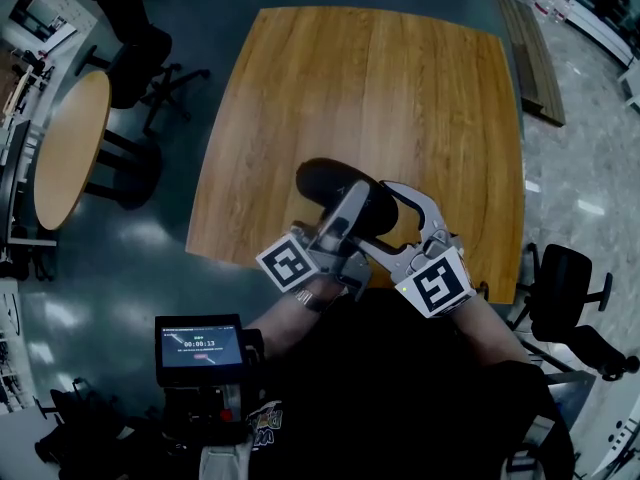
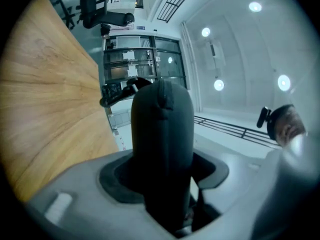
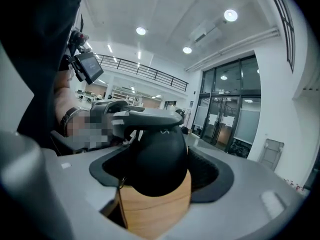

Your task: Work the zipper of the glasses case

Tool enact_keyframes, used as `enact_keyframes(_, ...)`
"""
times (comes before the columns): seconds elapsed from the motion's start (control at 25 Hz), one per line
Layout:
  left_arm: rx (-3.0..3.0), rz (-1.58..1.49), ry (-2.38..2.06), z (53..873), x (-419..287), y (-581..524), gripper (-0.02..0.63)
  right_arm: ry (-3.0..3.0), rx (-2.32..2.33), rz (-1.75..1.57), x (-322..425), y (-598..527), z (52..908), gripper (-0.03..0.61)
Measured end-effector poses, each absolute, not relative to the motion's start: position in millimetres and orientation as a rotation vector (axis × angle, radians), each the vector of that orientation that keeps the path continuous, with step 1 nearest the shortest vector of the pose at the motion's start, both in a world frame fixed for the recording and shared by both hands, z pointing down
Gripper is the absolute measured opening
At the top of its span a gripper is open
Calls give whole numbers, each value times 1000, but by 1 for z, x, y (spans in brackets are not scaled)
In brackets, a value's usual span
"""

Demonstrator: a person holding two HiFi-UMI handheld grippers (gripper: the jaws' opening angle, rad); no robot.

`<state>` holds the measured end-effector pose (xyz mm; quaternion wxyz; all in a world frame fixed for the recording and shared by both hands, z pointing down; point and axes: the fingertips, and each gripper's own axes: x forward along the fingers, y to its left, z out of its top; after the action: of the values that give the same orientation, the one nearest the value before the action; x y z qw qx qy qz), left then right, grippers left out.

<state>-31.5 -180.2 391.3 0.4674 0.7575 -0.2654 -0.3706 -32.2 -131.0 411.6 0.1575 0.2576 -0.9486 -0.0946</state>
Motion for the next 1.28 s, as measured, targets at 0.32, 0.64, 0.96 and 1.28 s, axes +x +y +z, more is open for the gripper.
enact_keyframes(0.32,1889,-751,-486,415,-26,-162,270,-2678,665,-335,-14,-115,423,333)
enact_keyframes(0.64,1788,-822,-791,457,-127,-182,220,-2670,777,-248,34,-133,442,325)
enact_keyframes(0.96,2138,-313,-716,484,-66,-105,-2,-2523,689,47,77,-194,585,325)
enact_keyframes(1.28,2150,-141,-710,509,-29,-56,-2,-2377,399,75,81,-228,673,327)
